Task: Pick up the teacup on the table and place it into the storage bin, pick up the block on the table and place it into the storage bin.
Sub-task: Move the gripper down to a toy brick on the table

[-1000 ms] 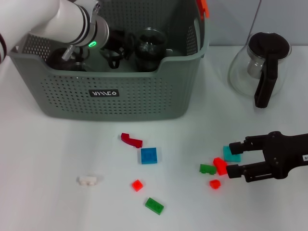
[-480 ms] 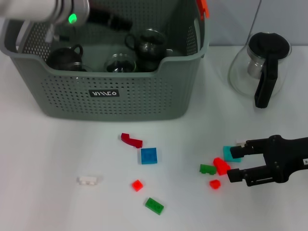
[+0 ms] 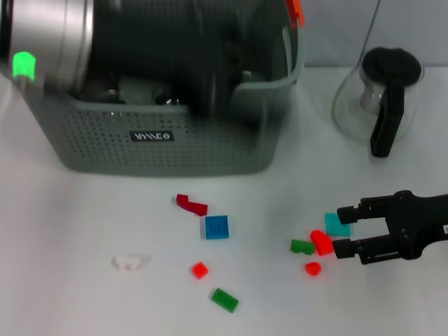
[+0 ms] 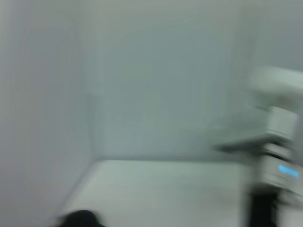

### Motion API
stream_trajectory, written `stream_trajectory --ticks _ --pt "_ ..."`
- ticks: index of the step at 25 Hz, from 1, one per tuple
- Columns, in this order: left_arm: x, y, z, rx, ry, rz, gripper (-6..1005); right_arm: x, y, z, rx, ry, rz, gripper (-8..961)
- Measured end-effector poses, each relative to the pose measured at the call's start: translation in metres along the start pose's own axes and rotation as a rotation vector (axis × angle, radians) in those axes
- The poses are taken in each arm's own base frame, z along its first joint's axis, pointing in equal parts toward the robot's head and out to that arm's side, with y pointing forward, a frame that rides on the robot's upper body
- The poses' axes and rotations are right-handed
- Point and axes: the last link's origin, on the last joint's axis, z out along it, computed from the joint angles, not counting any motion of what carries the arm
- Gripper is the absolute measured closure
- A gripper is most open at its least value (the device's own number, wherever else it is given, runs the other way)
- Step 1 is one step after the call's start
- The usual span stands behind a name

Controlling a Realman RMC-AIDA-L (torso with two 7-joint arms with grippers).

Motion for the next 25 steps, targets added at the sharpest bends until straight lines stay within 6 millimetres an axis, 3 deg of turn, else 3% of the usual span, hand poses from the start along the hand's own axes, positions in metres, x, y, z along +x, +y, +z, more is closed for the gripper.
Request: stream_trajectory --ticks 1,4,6,7,13,25 --pt "-0.008 0.013 0.002 -0.052 -0.055 0.032 120 -0.001 0.000 0.000 0.001 0.000 0.000 146" --pt "-0.035 0.026 0.008 -0.081 -0.237 0.033 123 -0.001 0.000 0.003 -0.002 -0.002 0.006 146" --pt "-0.042 0.027 0.009 -0.078 -0.287 0.029 123 -0.001 0.001 0.005 -0.007 -0.002 0.011 147" --pt "-0.059 0.031 0.012 -0.083 -0.424 0.028 123 0.000 0.001 0.006 -0.008 -0.003 0.015 147" --pt "-0.092 0.027 0.022 -0.059 -0.734 -0.002 123 0.001 -0.002 0.011 -0.001 -0.013 0.036 147" --pt "-0.142 0.021 0.055 -0.050 -0.990 0.000 124 0.001 -0.008 0.014 0.023 -0.018 0.049 147"
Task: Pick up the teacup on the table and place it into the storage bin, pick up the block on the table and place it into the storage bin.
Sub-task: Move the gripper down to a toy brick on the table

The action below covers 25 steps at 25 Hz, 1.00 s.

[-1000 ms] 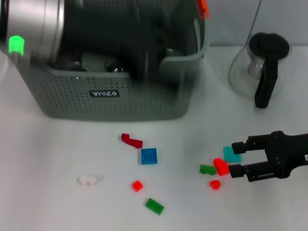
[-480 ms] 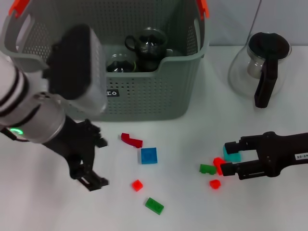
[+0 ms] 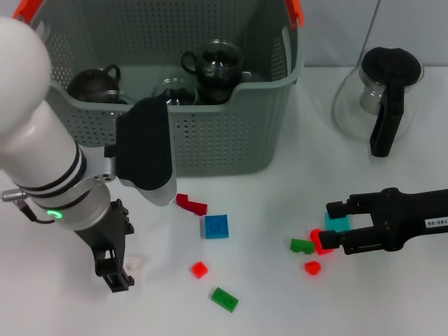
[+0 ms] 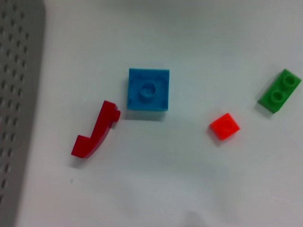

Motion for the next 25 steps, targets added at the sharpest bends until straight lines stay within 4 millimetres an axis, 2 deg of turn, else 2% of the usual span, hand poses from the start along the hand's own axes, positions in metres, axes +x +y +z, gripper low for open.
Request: stream_trajectory --ticks 8,13,25 --pt "-0.001 -0.003 0.010 0.008 -0.006 -0.011 144 -0.002 -0.001 -0.002 0.004 -0.005 0.004 147" --pt "-0.003 -0.003 0.014 0.002 -0.011 -0.011 330 -0.003 -0.001 -0.001 0.004 -0.005 0.006 147" --pt "-0.007 -0.002 0.027 -0.002 -0.003 -0.026 574 -0.003 -0.002 0.000 0.013 -0.008 0.009 146"
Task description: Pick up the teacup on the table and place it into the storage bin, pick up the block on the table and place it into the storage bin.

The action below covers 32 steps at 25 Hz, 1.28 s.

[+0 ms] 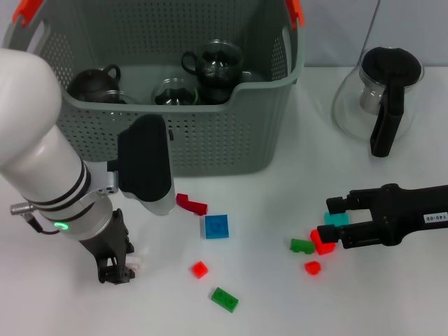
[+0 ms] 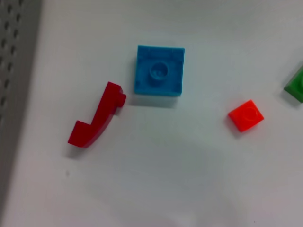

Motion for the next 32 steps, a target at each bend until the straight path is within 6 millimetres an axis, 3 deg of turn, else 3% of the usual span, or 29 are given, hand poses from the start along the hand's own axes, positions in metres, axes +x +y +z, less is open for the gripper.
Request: stream_trajectory --ticks 13,18,22,26,29,31,32 --pt "0.000 0.000 0.001 -0.003 0.019 -0.006 623 -0.001 -0.001 0.000 0.005 0.000 -0.003 146" --pt "0.000 -0.002 0.002 0.009 0.021 -0.008 835 0.001 -0.002 -0.001 0.013 -0.001 0.000 146" --pt "0.000 -0.005 -0.004 0.009 0.056 -0.029 840 0.001 -0.002 -0.002 0.015 -0.002 0.000 146" --pt "0.011 -0.005 -0.049 -0.085 0.292 -0.106 844 0.002 -0.002 -0.002 0.017 -0.001 0.000 147" --pt "0.020 -0.007 -0.101 -0.193 0.595 -0.169 848 0.002 -0.002 -0.003 0.018 0.000 0.003 147" --pt "0.023 -0.018 -0.143 -0.227 0.844 -0.197 835 0.003 -0.002 -0.003 0.018 0.000 0.005 147" --pt "0.024 -0.023 -0.154 -0.220 0.905 -0.194 829 0.003 -0.002 -0.003 0.018 0.000 0.005 147"
